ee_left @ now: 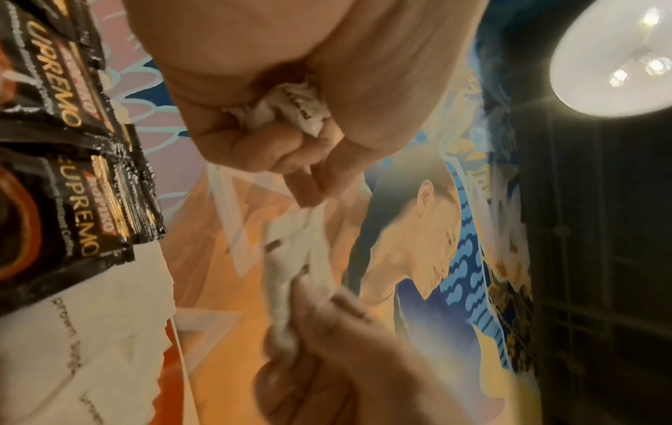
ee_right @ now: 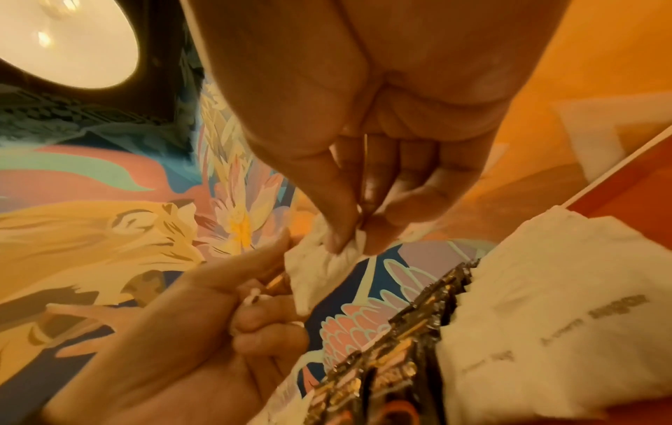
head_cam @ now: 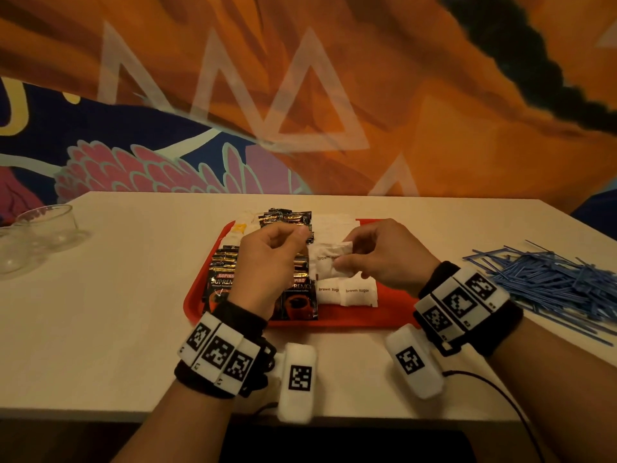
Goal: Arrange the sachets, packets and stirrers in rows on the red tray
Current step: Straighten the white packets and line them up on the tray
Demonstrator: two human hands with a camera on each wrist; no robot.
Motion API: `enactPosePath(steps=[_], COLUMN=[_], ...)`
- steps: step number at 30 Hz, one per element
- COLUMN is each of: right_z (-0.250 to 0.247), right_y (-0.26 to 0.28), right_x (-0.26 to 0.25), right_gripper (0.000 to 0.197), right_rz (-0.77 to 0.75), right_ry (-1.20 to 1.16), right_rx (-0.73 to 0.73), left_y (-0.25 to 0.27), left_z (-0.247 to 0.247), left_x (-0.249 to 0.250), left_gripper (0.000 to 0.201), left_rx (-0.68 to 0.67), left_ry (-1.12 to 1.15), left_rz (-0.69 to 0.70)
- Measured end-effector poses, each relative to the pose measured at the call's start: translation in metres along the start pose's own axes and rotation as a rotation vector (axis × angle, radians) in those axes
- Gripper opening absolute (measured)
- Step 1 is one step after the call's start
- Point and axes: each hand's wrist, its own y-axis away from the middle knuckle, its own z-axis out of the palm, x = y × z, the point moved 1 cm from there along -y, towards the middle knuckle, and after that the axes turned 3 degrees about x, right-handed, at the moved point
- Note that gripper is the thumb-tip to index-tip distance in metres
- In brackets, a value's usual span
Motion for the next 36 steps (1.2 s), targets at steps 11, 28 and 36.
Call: enactPosePath(steps=[11, 28, 36], right_z=[0.013, 0.032, 0.037], right_y=[-0.006, -0.011, -0.012], right_x=[0.024, 0.009, 0.011], right_gripper=[0.02, 0.035, 0.023], right_rz=[0.312, 0.116, -0.027], right_ry=[0.276, 0.552, 0.593], right_rx=[-0.181, -0.151, -0.316], left_y=[0.004, 0.003, 0.002], left_z=[-0.021, -0.026, -0.022], left_x=[0.002, 0.002, 0.003], left_gripper=[0.012, 0.017, 0.045], left_rx=[-0.008, -0.021, 0.011], left_ry=[0.195, 0.179, 0.311], left_rz=[-0.183, -0.203, -0.272])
